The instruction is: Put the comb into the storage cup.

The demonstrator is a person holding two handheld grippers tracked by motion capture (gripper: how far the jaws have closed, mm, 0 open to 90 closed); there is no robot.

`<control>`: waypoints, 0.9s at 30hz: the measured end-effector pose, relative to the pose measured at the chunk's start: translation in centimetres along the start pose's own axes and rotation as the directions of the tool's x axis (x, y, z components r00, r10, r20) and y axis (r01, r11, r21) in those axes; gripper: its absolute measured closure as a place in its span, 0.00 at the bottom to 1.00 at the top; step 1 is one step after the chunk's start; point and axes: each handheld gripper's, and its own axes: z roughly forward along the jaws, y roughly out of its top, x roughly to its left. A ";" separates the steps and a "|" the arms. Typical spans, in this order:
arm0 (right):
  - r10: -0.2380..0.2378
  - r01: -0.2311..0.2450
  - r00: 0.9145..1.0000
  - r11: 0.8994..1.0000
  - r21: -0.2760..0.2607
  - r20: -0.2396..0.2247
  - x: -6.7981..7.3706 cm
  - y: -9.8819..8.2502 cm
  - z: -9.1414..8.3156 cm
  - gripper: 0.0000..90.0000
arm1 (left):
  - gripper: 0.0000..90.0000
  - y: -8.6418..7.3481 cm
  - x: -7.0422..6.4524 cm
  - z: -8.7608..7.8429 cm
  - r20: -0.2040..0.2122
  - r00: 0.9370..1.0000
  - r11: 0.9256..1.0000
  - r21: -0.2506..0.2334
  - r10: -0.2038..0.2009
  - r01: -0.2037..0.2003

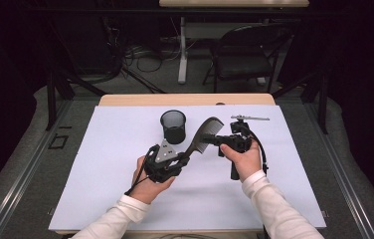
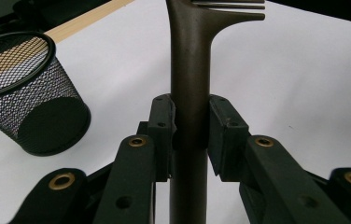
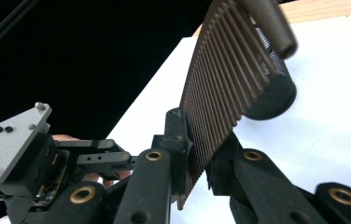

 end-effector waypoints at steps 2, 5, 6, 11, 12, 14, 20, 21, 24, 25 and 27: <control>0.004 -0.004 1.000 1.000 0.001 -0.003 0.0 0.0 0.0 0.91 | 0.81 0.0 0.0 0.0 0.001 1.000 1.000 0.000 -0.001 0.001; 0.008 -0.008 1.000 1.000 0.001 -0.005 0.0 0.0 0.0 0.92 | 0.81 0.0 0.0 0.0 0.001 1.000 1.000 0.000 0.000 0.000; 0.013 -0.013 1.000 1.000 0.000 -0.008 -0.1 0.0 0.0 0.93 | 0.81 0.0 0.0 0.0 0.001 1.000 1.000 0.000 -0.001 0.001; 0.046 -0.046 0.998 0.999 -0.001 -0.031 -0.2 0.0 -0.1 0.95 | 0.81 0.0 0.0 0.0 0.003 1.000 1.000 -0.001 0.000 0.000; 0.052 -0.052 0.998 0.999 0.003 -0.035 -0.2 0.0 -0.1 0.96 | 0.81 0.0 0.0 0.0 0.003 1.000 1.000 -0.002 -0.001 0.001; 0.063 -0.063 0.997 0.998 0.004 -0.043 -0.3 0.0 -0.1 0.96 | 0.81 0.0 0.0 0.0 0.004 1.000 1.000 -0.002 -0.002 0.002; 0.095 -0.095 0.993 0.995 0.004 -0.066 -0.6 0.0 -0.1 0.97 | 0.81 0.0 0.0 0.0 0.003 1.000 1.000 -0.006 -0.002 0.002; 0.097 -0.097 0.993 0.995 0.003 -0.066 -0.6 0.0 -0.1 0.97 | 0.81 0.0 0.0 0.0 0.003 1.000 1.000 -0.006 -0.001 0.001; 0.099 -0.100 0.993 0.995 0.001 -0.071 -0.7 -0.1 0.0 0.97 | 0.81 0.0 0.0 0.0 0.003 1.000 1.000 -0.006 -0.002 0.002; 0.102 -0.102 0.992 0.995 0.000 -0.071 -0.7 -0.1 0.0 0.97 | 0.81 0.0 0.0 0.0 0.004 1.000 1.000 -0.005 -0.002 0.002; 0.101 -0.101 0.992 0.995 -0.001 -0.071 -0.7 -0.1 0.0 0.97 | 0.81 0.0 0.0 0.0 0.004 1.000 1.000 -0.005 -0.002 0.002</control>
